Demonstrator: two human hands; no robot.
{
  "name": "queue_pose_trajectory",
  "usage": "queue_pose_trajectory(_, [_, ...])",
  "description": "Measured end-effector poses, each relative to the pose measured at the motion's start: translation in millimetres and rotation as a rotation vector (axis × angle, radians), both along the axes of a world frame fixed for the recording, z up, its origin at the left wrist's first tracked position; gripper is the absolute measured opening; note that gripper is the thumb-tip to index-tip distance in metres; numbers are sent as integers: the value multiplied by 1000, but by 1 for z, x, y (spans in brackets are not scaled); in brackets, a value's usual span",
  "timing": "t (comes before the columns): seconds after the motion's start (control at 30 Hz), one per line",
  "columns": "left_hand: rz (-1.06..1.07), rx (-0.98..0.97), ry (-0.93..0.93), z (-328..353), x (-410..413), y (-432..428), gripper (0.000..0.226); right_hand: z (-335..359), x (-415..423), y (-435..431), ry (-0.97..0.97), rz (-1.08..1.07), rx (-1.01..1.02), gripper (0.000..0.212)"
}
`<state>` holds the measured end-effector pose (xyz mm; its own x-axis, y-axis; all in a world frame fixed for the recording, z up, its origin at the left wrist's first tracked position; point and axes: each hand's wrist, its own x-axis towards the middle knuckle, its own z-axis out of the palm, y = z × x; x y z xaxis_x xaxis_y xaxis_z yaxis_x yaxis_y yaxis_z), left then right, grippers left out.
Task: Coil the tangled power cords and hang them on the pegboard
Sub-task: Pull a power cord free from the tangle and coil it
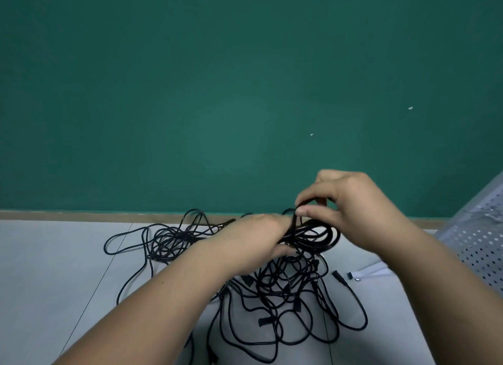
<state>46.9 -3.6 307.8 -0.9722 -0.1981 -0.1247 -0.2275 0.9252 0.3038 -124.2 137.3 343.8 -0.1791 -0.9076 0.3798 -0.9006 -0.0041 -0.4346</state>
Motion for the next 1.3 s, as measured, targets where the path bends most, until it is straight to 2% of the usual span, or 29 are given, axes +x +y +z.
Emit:
queue_pose_trajectory(0.07, [-59, 0, 37, 6, 2, 11, 39, 1, -14, 8, -255, -45, 12, 16])
queue_pose_trajectory(0.13, [-90, 65, 97, 12, 7, 21, 36, 2, -21, 15, -573, 31, 77, 13])
queue_pose_trajectory(0.2, [-84, 169, 151, 18, 12, 26, 33, 1, -23, 17, -749, 88, 108, 14])
queue_pose_trajectory(0.3, [5, 339, 231, 21, 15, 26, 33, -5, -19, 14, -849, 66, 133, 14])
queue_pose_trajectory(0.4, [116, 411, 296, 18, 17, 20, 33, -16, -10, 4, -857, 13, 181, 14])
queue_pose_trajectory(0.47, [197, 411, 298, 14, 17, 11, 24, -28, -1, -4, -815, -78, 217, 19])
queue_pose_trajectory(0.6, [337, 390, 276, 8, 16, -5, 6, -51, 13, -19, -563, -242, 377, 34])
queue_pose_trajectory(0.67, [378, 357, 263, 5, 17, -10, 11, -53, 23, -21, -445, -255, 458, 38])
queue_pose_trajectory(0.77, [408, 266, 188, -1, 17, -14, 29, -51, 40, -21, -279, -215, 550, 20])
queue_pose_trajectory(0.83, [415, 241, 174, -5, 16, -16, 45, -49, 48, -22, -165, -204, 597, 16])
queue_pose_trajectory(0.97, [431, 261, 222, -9, 13, -15, 54, -45, 60, -23, -53, -190, 670, 31])
queue_pose_trajectory(1.03, [420, 279, 235, -10, 13, -15, 48, -44, 67, -22, -7, -153, 673, 31])
queue_pose_trajectory(1.17, [376, 193, 197, -9, 15, -19, 30, -34, 70, -18, 43, -103, 582, 9])
queue_pose_trajectory(1.3, [291, 27, 149, -2, 13, -21, 24, -21, 56, -16, 247, -77, 486, 26])
